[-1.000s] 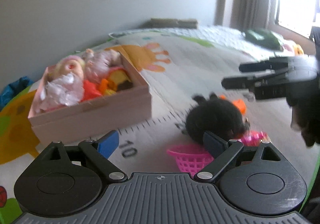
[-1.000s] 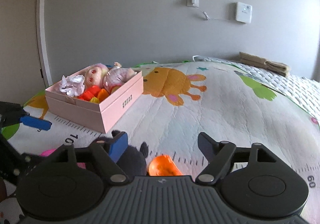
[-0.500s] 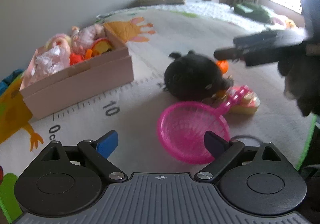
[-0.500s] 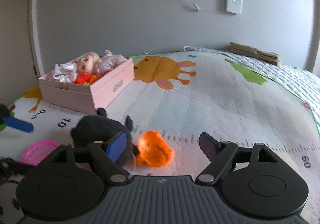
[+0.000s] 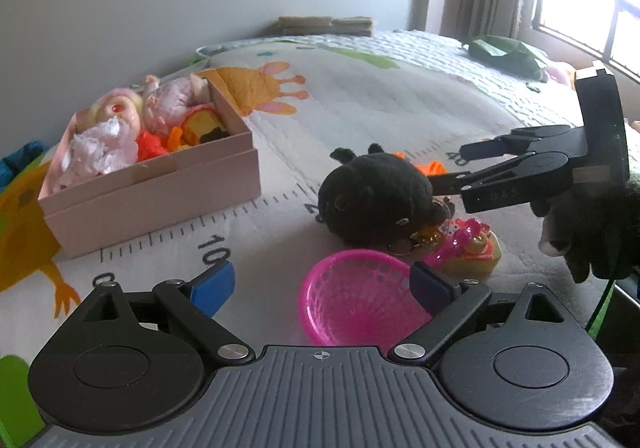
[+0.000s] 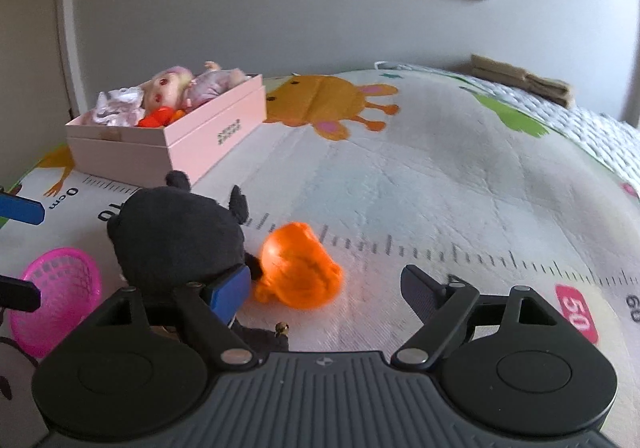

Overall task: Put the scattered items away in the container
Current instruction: 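Move the left gripper to the pink scoop net while the right approaches the Hello Kitty toy, then grasp the pink scoop net with the left gripper while the right grasps the Hello Kitty toy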

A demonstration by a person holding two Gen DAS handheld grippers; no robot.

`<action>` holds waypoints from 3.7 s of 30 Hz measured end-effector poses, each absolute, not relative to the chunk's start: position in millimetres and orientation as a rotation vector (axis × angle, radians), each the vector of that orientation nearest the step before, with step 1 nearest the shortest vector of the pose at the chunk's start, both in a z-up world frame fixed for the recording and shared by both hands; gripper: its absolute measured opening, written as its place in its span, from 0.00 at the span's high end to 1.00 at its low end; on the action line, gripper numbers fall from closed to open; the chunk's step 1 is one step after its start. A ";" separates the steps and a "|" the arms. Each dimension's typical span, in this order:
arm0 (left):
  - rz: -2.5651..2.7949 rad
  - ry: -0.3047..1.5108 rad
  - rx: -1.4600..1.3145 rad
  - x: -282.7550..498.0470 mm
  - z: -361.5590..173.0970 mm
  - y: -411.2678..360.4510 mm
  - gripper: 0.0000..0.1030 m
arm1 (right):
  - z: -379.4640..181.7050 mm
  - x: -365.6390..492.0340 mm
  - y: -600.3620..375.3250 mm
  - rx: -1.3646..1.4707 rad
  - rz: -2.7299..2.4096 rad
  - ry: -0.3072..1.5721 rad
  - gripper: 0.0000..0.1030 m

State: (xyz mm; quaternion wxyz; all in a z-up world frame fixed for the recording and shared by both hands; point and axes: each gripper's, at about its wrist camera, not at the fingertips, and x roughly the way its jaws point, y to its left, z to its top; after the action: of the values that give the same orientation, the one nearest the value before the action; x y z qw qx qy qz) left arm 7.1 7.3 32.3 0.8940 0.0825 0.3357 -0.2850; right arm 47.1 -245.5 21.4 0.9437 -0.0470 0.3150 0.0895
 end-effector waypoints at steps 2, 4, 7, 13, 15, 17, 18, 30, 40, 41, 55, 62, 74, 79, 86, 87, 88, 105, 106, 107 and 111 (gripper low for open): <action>-0.588 0.706 0.169 6.7 31.3 10.5 0.05 | 20.6 50.8 -240.7 -0.112 0.195 0.641 0.20; -0.585 0.717 0.167 5.5 29.7 12.9 0.05 | 19.5 55.1 -237.9 -0.123 0.205 0.644 0.20; -0.595 0.727 0.161 2.3 28.4 15.0 0.05 | 16.0 61.6 -235.7 -0.137 0.218 0.657 0.29; -0.661 0.736 0.217 -8.9 24.7 5.1 0.05 | 18.0 58.1 -242.0 -0.113 0.205 0.665 0.33; -0.671 0.742 0.261 -11.7 20.4 2.3 0.05 | 18.4 52.2 -243.8 -0.125 0.198 0.669 0.33; -0.652 0.743 0.295 -11.2 16.5 2.9 0.05 | 16.6 46.1 -244.6 -0.147 0.189 0.680 0.33; -0.624 0.743 0.307 -8.0 15.2 4.5 0.05 | 15.6 43.6 -245.2 -0.151 0.187 0.688 0.33; -0.252 0.696 0.076 39.4 38.1 68.3 0.05 | 32.3 14.3 -228.8 -0.198 0.204 0.644 0.26; -0.557 0.752 0.074 14.1 25.9 4.2 0.04 | 19.7 -27.9 -214.0 -0.167 0.268 0.717 0.24; -0.557 0.756 0.083 14.3 22.4 -2.3 0.04 | 18.2 -28.3 -215.8 -0.177 0.251 0.724 0.24; -0.182 0.665 0.357 31.5 12.8 23.5 0.04 | 23.8 -23.0 -263.7 -0.147 0.071 0.694 0.22; -0.394 0.704 0.027 36.7 40.7 49.1 0.03 | 22.6 -22.3 -263.1 -0.134 0.082 0.687 0.20; -0.401 0.707 0.318 44.2 7.7 -19.7 0.03 | 25.9 -19.7 -265.9 -0.123 0.077 0.678 0.19; -0.406 0.685 0.293 51.3 8.1 -11.2 0.03 | 27.4 -18.2 -260.1 -0.123 0.101 0.673 0.18; -0.419 0.667 0.254 48.9 14.7 4.2 0.18 | 26.7 -16.7 -248.9 -0.137 0.153 0.673 0.17; -0.419 0.669 0.256 48.1 14.1 6.1 0.18 | 26.4 -16.5 -246.6 -0.140 0.160 0.674 0.17; -0.418 0.670 0.258 46.6 13.9 7.9 0.18 | 26.3 -16.8 -244.1 -0.141 0.171 0.674 0.17; -0.347 0.731 0.188 25.3 19.8 63.9 0.06 | 15.6 -1.7 -241.8 -0.139 0.204 0.708 0.46; -0.350 0.732 0.185 24.8 19.5 64.0 0.05 | 15.2 -4.1 -246.7 -0.151 0.175 0.714 0.46; -0.354 0.734 0.182 24.6 19.1 63.9 0.05 | 15.1 -7.5 -252.1 -0.158 0.144 0.718 0.46; -0.359 0.747 0.177 27.4 14.0 61.4 0.05 | 17.4 -21.1 -268.4 -0.183 0.042 0.727 0.46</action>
State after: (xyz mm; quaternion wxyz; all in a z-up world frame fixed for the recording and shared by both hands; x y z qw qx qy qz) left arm 27.4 61.4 14.0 0.9116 0.0859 0.3622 -0.1743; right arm -21.1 -268.4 17.4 0.9303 -0.0894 0.3551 0.0206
